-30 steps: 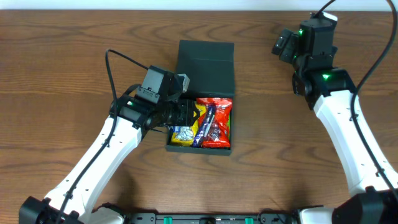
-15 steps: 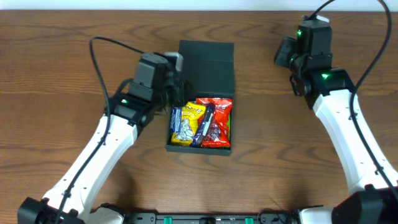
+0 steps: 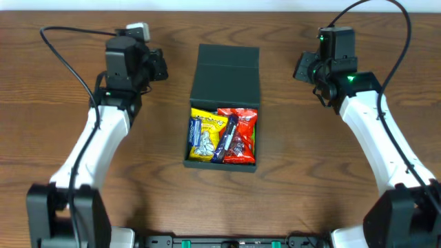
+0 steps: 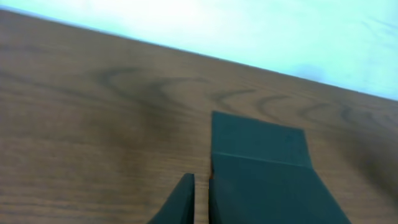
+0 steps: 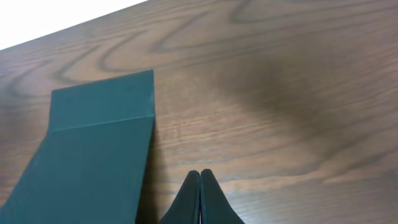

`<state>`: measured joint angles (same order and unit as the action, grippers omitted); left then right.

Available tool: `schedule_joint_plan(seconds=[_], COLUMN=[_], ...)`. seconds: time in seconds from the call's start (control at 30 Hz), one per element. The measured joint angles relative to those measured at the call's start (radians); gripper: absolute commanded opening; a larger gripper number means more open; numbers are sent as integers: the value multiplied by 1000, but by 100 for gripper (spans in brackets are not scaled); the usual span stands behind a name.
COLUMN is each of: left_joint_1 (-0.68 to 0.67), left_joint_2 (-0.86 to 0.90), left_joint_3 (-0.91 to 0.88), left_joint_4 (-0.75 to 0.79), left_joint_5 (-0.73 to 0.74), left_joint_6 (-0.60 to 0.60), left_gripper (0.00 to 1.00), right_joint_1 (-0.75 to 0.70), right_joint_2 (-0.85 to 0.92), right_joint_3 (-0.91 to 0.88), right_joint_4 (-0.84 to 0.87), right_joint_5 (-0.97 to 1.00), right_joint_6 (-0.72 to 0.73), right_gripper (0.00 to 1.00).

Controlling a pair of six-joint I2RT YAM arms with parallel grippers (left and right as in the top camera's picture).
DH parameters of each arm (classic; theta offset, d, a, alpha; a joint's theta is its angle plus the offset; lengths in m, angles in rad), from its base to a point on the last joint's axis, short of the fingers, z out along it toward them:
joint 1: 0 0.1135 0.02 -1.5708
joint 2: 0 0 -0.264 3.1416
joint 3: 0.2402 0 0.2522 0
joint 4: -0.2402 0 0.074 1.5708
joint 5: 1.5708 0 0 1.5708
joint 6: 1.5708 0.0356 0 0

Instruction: Pack container

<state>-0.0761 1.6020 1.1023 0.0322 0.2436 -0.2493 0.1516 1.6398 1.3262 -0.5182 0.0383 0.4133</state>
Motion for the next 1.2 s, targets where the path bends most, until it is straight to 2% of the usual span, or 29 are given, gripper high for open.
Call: schedule_joint_plan(seconds=[0.37, 0.57, 0.77, 0.9, 1.2], left_joint_1=[48, 48, 48, 48, 17], left_joint_2=[263, 447, 545, 568, 571], left_joint_3=[21, 224, 369, 373, 374], left_joint_4=[66, -93, -259, -330, -368], left_joint_5=[214, 314, 385, 405, 438], left_joint_6=[-66, -88, -91, -91, -91], left_gripper=[6, 6, 6, 6, 5], right_joint_1=[0, 0, 0, 0, 0], right_joint_2=[198, 293, 390, 455, 506], right_joint_3=[0, 0, 0, 0, 0], right_joint_4=[17, 44, 114, 193, 322], right_joint_5=[-132, -234, -362, -459, -587], right_joint_6=[72, 111, 132, 136, 139], right_gripper=[2, 2, 1, 1, 1])
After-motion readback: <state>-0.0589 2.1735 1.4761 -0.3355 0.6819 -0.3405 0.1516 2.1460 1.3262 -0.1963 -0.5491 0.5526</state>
